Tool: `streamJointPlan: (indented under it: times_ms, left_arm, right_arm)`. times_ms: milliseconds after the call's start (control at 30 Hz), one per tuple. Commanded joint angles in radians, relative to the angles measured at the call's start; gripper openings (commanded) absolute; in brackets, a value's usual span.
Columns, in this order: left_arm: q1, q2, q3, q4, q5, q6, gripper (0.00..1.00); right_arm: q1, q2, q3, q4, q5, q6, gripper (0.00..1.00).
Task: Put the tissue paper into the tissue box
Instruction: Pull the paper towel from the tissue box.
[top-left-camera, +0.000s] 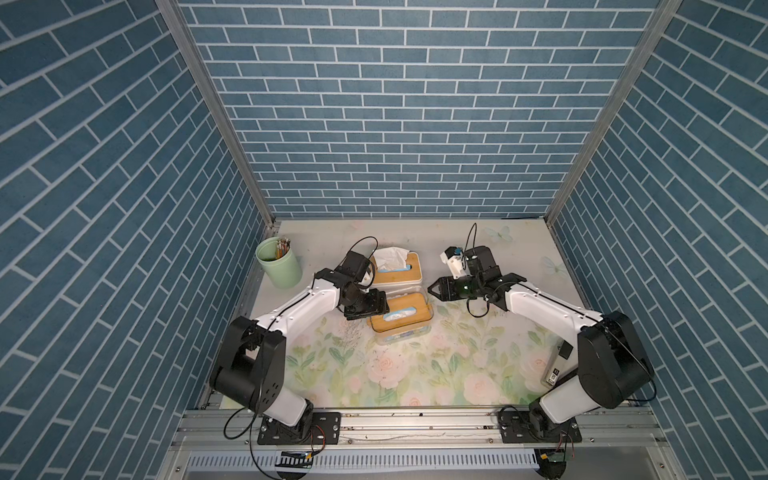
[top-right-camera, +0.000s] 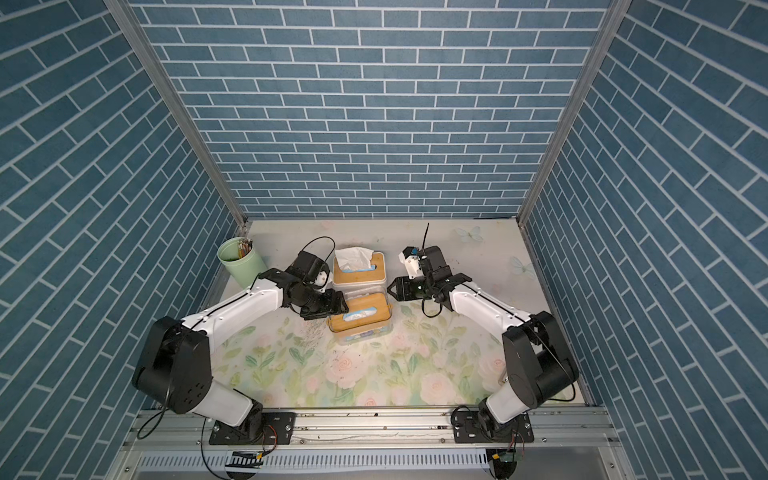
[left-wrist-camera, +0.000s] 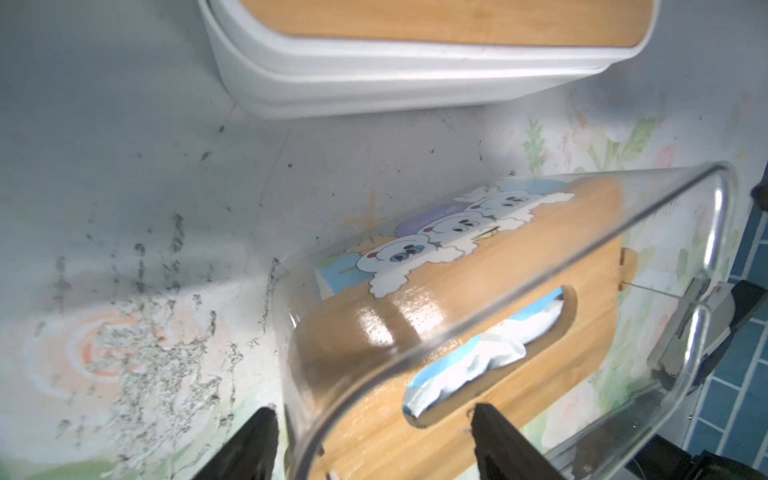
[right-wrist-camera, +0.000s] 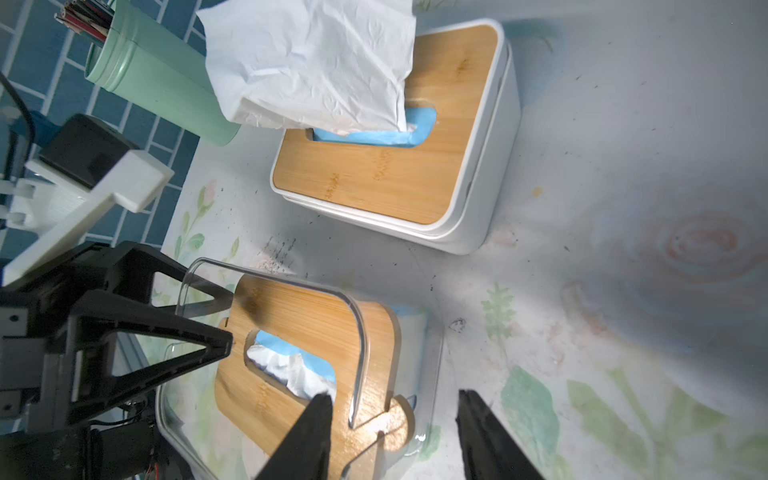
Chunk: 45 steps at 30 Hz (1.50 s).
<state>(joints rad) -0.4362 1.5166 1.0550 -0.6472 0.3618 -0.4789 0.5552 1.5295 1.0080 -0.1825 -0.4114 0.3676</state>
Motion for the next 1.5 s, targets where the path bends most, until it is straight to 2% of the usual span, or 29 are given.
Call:
streamJointPlan:
  times_ms: [0, 100, 133, 233, 400, 633, 900, 1467]
  left_arm:
    - [-0.004, -0.063, 0.029, -0.011, -0.1, 0.032, 0.83]
    - [-0.015, -0.152, 0.033, 0.0, -0.226, 0.066, 0.81]
    - [-0.03, -0.185, 0.028, 0.021, -0.255, 0.084, 0.77]
    - [-0.114, -0.229, 0.0, 0.095, -0.243, 0.154, 0.64]
    - [-0.248, -0.109, 0.065, 0.078, -0.287, 0.27, 0.45]
    - [-0.309, 0.077, 0.162, 0.071, -0.319, 0.365, 0.3]
    - [-0.326, 0.176, 0.189, 0.029, -0.329, 0.375, 0.27]
    - [-0.324, 0.224, 0.21, -0.018, -0.269, 0.34, 0.23]
  right_arm:
    - [0.021, -0.04, -0.006, -0.06, 0.065, -0.063, 0.52]
    - [0.028, -0.074, -0.035, -0.05, 0.077, -0.061, 0.52]
    - [0.028, -0.085, -0.045, -0.043, 0.081, -0.061, 0.52]
    - [0.026, -0.107, -0.065, -0.021, 0.088, -0.059, 0.52]
    - [0.027, -0.11, -0.091, 0.018, 0.065, -0.053, 0.52]
    - [0.028, -0.119, -0.137, 0.067, 0.039, -0.047, 0.52]
    - [0.026, -0.119, -0.156, 0.076, 0.034, -0.052, 0.52]
    - [0.026, -0.121, -0.161, 0.075, 0.037, -0.044, 0.52]
